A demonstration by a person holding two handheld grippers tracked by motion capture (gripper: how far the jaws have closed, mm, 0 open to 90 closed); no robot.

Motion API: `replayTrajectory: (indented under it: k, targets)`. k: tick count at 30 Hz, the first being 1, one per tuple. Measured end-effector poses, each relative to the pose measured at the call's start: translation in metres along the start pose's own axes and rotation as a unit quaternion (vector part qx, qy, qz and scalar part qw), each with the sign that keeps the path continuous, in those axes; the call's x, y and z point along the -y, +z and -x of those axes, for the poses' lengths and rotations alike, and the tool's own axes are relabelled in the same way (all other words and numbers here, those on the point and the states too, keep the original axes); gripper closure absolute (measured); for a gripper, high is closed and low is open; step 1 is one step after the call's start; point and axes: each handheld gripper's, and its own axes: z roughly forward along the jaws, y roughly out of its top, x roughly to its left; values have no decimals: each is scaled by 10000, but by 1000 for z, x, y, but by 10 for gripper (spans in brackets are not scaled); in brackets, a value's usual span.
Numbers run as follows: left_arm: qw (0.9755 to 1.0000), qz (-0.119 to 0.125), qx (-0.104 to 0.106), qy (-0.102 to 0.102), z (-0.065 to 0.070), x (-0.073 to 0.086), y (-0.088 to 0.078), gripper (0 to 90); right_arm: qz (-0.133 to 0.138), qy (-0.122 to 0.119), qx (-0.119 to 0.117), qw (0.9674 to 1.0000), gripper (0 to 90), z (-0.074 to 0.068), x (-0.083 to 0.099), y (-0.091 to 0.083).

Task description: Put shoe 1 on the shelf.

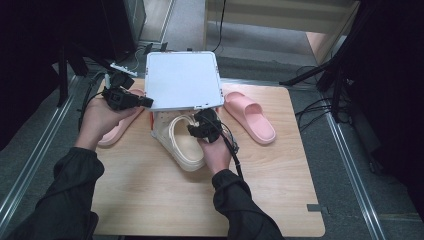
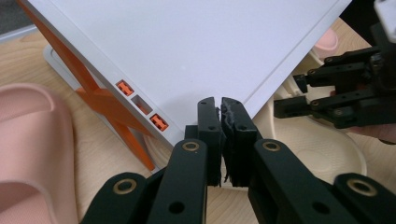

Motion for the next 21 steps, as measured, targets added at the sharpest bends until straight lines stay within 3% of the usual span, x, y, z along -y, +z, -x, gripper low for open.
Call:
replayTrajectory:
  k: [8, 14, 17, 21]
  targets:
    - [10000, 39, 17, 5, 0, 1, 0, 867, 58, 131, 248, 9996, 666, -6, -2, 13]
    - [10000, 46, 51, 4, 0, 1, 0, 868, 164, 361, 193, 9990, 662, -2, -2, 21]
    - [9999, 66, 113, 4, -1, 2, 1, 868, 219, 270, 261, 9991, 657, -4, 0, 25]
    - [9999, 83, 107, -15, -1, 2, 1, 868, 292, 279, 113, 9991, 635, -1, 3, 24]
